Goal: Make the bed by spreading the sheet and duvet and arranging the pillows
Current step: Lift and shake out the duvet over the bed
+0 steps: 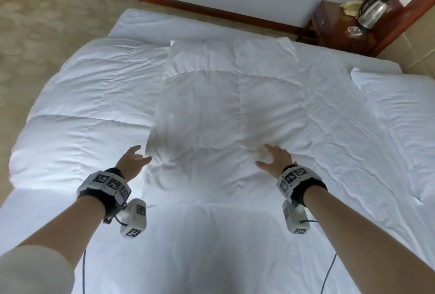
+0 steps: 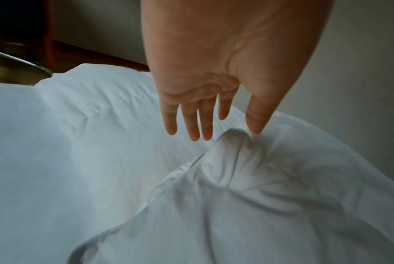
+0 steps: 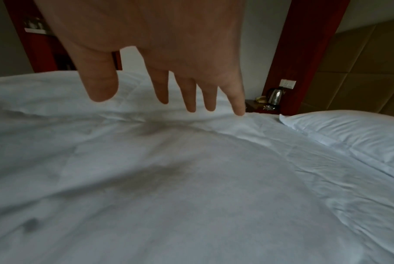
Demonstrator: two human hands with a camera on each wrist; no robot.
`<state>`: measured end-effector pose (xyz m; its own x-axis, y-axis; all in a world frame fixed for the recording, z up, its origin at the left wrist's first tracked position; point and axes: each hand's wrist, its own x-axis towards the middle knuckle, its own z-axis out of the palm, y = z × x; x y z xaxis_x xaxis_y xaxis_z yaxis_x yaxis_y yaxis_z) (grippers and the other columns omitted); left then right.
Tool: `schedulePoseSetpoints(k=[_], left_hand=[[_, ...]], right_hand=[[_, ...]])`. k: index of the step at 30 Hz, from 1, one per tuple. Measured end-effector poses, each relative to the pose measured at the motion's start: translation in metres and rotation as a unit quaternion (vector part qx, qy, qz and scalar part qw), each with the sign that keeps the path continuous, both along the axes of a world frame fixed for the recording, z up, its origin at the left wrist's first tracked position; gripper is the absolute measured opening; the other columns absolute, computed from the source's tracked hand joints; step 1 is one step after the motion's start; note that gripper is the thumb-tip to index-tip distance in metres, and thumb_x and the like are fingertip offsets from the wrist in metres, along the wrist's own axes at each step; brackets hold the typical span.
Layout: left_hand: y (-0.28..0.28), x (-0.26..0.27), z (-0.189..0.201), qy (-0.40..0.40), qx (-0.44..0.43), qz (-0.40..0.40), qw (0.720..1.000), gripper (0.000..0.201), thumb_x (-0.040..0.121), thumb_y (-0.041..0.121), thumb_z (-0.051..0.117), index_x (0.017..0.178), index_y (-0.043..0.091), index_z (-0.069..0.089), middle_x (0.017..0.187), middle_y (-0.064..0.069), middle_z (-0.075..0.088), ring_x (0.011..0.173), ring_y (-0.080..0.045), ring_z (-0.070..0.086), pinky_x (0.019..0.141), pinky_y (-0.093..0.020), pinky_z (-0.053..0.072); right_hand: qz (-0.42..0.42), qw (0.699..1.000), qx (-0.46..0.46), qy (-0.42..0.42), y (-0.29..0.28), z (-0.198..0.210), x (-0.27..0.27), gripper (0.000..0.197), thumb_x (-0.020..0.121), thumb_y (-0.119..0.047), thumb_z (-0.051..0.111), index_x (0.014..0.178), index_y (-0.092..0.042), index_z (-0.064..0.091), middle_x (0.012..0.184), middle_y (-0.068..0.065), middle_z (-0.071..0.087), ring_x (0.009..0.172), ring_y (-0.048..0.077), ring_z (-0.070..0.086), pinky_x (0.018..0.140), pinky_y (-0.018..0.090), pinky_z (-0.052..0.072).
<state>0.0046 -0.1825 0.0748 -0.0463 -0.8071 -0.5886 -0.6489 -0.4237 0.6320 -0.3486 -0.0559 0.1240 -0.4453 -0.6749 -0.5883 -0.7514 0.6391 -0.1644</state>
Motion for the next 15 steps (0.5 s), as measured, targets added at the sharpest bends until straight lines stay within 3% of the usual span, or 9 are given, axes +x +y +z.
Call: schedulePoseSetpoints(k=[4, 6, 8, 10, 12, 15], left_hand=[[-0.003, 0.012, 0.022, 0.038, -0.044, 0.022, 0.998, 0.048, 0.090, 0.015, 0.058, 0.135, 0.004, 0.043, 0.126, -0.021, 0.058, 0.113, -0.032, 0.055, 0.095, -0.035, 0.039], [-0.001, 0.024, 0.034, 0.069, -0.052, 0.053, 0.995, 0.044, 0.091, 0.015, 0.058, 0.132, 0.005, 0.047, 0.120, -0.024, 0.061, 0.106, -0.032, 0.059, 0.080, -0.032, 0.043], [0.009, 0.040, 0.051, 0.100, -0.057, 0.081, 0.990, 0.041, 0.092, 0.015, 0.055, 0.130, 0.005, 0.048, 0.107, -0.020, 0.064, 0.095, -0.028, 0.060, 0.065, -0.025, 0.039], [0.023, 0.055, 0.064, 0.128, -0.071, 0.107, 0.983, 0.037, 0.093, 0.014, 0.053, 0.128, 0.003, 0.049, 0.085, -0.008, 0.062, 0.074, -0.015, 0.061, 0.060, -0.021, 0.039], [0.044, 0.073, 0.076, 0.144, -0.088, 0.139, 0.976, 0.029, 0.094, 0.012, 0.052, 0.121, 0.003, 0.051, 0.075, -0.001, 0.057, 0.055, -0.001, 0.060, 0.053, -0.012, 0.043], [0.087, 0.110, 0.080, 0.134, -0.101, 0.182, 0.969, 0.032, 0.094, 0.013, 0.052, 0.123, 0.003, 0.052, 0.075, 0.001, 0.057, 0.053, 0.000, 0.060, 0.055, -0.014, 0.042]], right_hand=[[-0.037, 0.997, -0.068, -0.024, 0.012, 0.025, 0.019, 0.067, 0.090, -0.043, 0.054, 0.147, -0.020, 0.026, 0.153, 0.005, 0.028, 0.142, 0.027, 0.022, 0.116, 0.042, 0.023], [-0.046, 0.994, -0.089, -0.038, 0.017, 0.037, 0.036, 0.064, 0.091, -0.039, 0.054, 0.147, -0.018, 0.029, 0.151, 0.007, 0.031, 0.141, 0.028, 0.025, 0.113, 0.039, 0.026], [-0.034, 0.992, -0.114, -0.052, 0.023, 0.051, 0.056, 0.062, 0.092, -0.038, 0.054, 0.146, -0.018, 0.030, 0.151, 0.007, 0.031, 0.140, 0.028, 0.025, 0.112, 0.040, 0.027], [-0.009, 0.987, -0.142, -0.070, 0.025, 0.060, 0.076, 0.060, 0.091, -0.037, 0.055, 0.144, -0.019, 0.032, 0.150, 0.006, 0.032, 0.140, 0.026, 0.026, 0.112, 0.040, 0.027], [0.026, 0.984, -0.155, -0.086, 0.026, 0.063, 0.094, 0.060, 0.090, -0.037, 0.055, 0.143, -0.020, 0.033, 0.149, 0.005, 0.033, 0.139, 0.025, 0.028, 0.113, 0.039, 0.028], [0.069, 0.981, -0.150, -0.102, 0.028, 0.057, 0.124, 0.059, 0.091, -0.037, 0.054, 0.143, -0.019, 0.034, 0.148, 0.008, 0.034, 0.138, 0.026, 0.030, 0.112, 0.038, 0.030]])
